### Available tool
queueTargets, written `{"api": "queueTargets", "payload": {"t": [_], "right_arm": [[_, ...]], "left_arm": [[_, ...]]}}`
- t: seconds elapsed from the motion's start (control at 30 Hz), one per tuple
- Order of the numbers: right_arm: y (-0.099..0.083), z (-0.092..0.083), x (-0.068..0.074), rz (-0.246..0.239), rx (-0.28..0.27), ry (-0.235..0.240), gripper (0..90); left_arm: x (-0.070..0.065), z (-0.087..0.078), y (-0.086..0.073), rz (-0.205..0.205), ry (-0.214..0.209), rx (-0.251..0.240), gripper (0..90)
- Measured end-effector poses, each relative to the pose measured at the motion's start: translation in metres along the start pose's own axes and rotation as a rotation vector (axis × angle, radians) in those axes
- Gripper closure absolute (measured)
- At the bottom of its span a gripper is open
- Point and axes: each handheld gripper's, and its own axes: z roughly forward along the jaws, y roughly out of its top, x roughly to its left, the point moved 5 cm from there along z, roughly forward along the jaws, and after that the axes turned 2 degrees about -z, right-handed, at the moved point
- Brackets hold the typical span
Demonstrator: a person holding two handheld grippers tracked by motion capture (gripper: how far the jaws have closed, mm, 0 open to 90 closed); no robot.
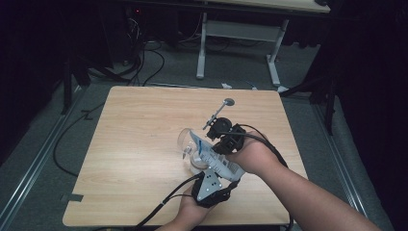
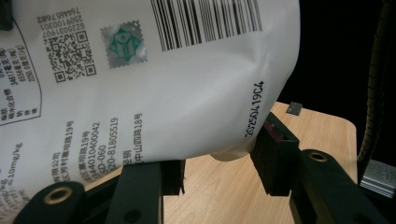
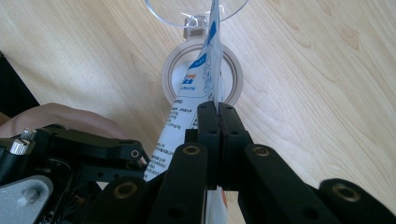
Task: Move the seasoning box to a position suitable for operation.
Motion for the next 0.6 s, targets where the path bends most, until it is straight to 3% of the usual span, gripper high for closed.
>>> {"api": "queueTargets", "payload": {"t": [0.6], "right_arm": [[0.0005, 0.0, -0.0004, -0.005, 0.002, 0.001, 89.9]], "left_arm": [[0.0001, -0.0007, 0.0015, -0.001, -0.003, -0.004, 58.9]]}}
